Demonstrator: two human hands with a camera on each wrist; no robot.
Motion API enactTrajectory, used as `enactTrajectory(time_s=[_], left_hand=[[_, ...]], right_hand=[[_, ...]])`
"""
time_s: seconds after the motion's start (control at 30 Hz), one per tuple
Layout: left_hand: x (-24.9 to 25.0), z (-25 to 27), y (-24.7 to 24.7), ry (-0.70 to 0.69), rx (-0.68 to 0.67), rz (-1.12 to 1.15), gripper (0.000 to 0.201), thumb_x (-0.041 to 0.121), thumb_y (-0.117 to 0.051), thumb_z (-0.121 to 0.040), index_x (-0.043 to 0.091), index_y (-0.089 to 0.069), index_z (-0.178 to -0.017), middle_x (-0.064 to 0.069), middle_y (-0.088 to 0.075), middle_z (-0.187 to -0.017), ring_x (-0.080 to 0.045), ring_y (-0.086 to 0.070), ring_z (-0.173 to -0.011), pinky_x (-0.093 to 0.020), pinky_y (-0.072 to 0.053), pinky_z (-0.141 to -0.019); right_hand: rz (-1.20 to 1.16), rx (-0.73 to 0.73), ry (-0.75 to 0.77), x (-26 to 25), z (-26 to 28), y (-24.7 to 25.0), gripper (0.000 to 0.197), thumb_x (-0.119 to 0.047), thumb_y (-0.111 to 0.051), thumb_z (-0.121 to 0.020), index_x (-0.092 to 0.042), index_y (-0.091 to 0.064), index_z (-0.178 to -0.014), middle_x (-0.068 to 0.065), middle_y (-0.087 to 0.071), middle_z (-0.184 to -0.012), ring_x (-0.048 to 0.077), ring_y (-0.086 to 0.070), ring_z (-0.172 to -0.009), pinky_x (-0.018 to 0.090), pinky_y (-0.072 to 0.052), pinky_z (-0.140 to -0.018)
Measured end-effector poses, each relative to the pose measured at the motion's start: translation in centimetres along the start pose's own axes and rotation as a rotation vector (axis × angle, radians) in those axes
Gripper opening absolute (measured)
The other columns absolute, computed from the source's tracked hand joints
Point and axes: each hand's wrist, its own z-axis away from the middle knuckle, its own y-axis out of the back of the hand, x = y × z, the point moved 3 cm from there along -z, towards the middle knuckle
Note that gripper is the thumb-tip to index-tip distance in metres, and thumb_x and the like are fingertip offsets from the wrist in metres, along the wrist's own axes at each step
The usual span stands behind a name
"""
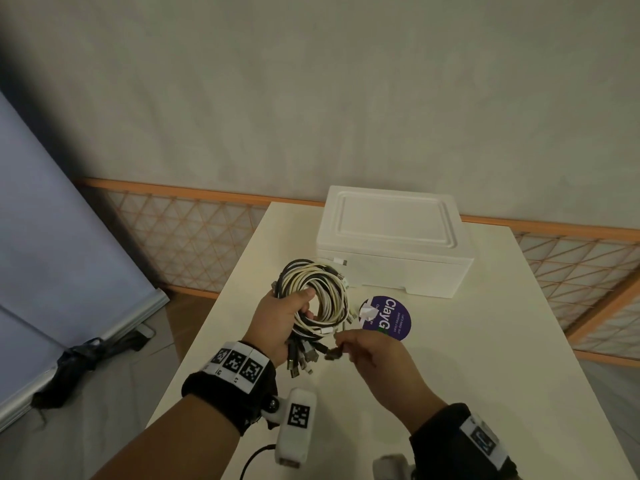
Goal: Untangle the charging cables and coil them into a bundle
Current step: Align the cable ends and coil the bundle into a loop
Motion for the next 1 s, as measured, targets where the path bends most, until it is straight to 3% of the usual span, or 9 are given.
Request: enactTrajectory(time_s=[0.07,0.17,0.23,0.5,0.63,0.73,0.87,0.93,1.0], left_hand=[[-0.3,0.3,-0.5,-0.005,0.004,-0.003,0.021,0.009,-0.067,-0.085,0.01,-0.054,-0.068,-0.003,-0.05,-0.054,-0.017,-0.053,-0.049,-0.035,-0.05,-0.062],[-0.3,0.7,-0.8,-0.008,0.038,-0.016,0.027,0.014,-0.067,-0.085,0.01,-0.054,-0.063,-0.005,-0.053,-0.052,-0.02,-0.054,-0.049,-0.032,-0.049,-0.058],[-0.3,0.8,-0.9,0.013,0.053,0.01,0.028,0.018,-0.069,-0.085,0.009,-0.053,-0.063,-0.005,-0.054,-0.052,-0.02,-0.055,-0.048,-0.033,-0.049,-0.058],[-0.9,1.8,-1.0,0.094,-0.086,0.211,0.026,0.032,-0.072,-0.073,0.012,-0.056,-0.066,-0.001,-0.053,-0.057,-0.015,-0.057,-0.051,-0.028,-0.049,-0.05],[-0.8,2.4,-1.2,0.053,-0.309,0.289,0.067,0.054,-0.086,-0.049,0.007,-0.063,-0.09,-0.013,-0.067,-0.083,-0.025,-0.069,-0.074,-0.032,-0.055,-0.059],[-0.7,2.8,-1.6,-0.024,-0.415,0.275,0.083,0.034,-0.095,-0.043,0.0,-0.061,-0.111,-0.022,-0.068,-0.102,-0.033,-0.068,-0.093,-0.038,-0.057,-0.072],[-0.8,2.5,-1.2,-0.073,-0.247,0.179,0.039,0.001,-0.073,-0.075,-0.001,-0.062,-0.112,-0.028,-0.065,-0.109,-0.04,-0.066,-0.098,-0.04,-0.056,-0.074],[-1.0,2.0,-0.7,-0.09,-0.181,0.123,0.032,-0.002,-0.061,-0.084,0.0,-0.06,-0.116,-0.027,-0.066,-0.108,-0.04,-0.067,-0.097,-0.041,-0.055,-0.075],[-1.1,1.7,-0.4,-0.105,-0.168,0.048,0.031,-0.002,-0.059,-0.086,0.0,-0.058,-0.116,-0.028,-0.066,-0.106,-0.04,-0.067,-0.094,-0.043,-0.055,-0.075]], right_hand=[[0.18,0.106,0.193,-1.4,-0.2,0.4,0.018,-0.024,-0.06,-0.085,-0.024,-0.074,-0.097,-0.013,-0.07,-0.084,-0.002,-0.062,-0.076,0.009,-0.047,-0.069],[0.48,0.259,0.441,-3.0,-0.3,0.1,0.016,-0.029,-0.065,-0.07,-0.021,-0.076,-0.079,-0.006,-0.065,-0.072,0.01,-0.062,-0.064,0.02,-0.053,-0.055],[0.523,0.29,0.446,-3.5,-0.4,-0.2,0.017,-0.024,-0.069,-0.062,-0.02,-0.075,-0.077,-0.003,-0.065,-0.073,0.014,-0.064,-0.062,0.022,-0.053,-0.053],[0.397,0.319,0.534,-3.7,-0.7,-0.8,0.01,-0.02,-0.061,-0.083,-0.017,-0.068,-0.076,-0.004,-0.062,-0.071,0.014,-0.058,-0.06,0.029,-0.05,-0.051],[0.394,0.413,0.546,-4.5,-1.0,-0.6,0.014,-0.021,-0.061,-0.082,-0.016,-0.07,-0.073,-0.003,-0.064,-0.069,0.014,-0.059,-0.059,0.025,-0.051,-0.052],[0.387,0.423,0.546,-4.9,-1.5,-0.7,0.017,-0.017,-0.057,-0.082,-0.014,-0.07,-0.071,-0.002,-0.065,-0.068,0.015,-0.06,-0.057,0.027,-0.052,-0.051],[0.32,0.203,0.548,-5.4,-1.9,-0.8,0.019,-0.014,-0.053,-0.085,-0.014,-0.069,-0.074,-0.002,-0.064,-0.07,0.013,-0.058,-0.06,0.028,-0.05,-0.055],[0.326,0.095,0.535,-5.9,-1.8,-0.5,0.02,-0.018,-0.052,-0.087,-0.015,-0.067,-0.073,-0.003,-0.062,-0.067,0.013,-0.055,-0.059,0.031,-0.049,-0.054],[0.279,0.143,0.526,-7.0,-2.0,0.9,0.021,-0.022,-0.051,-0.088,-0.016,-0.067,-0.076,-0.004,-0.063,-0.068,0.012,-0.056,-0.06,0.032,-0.049,-0.057]])
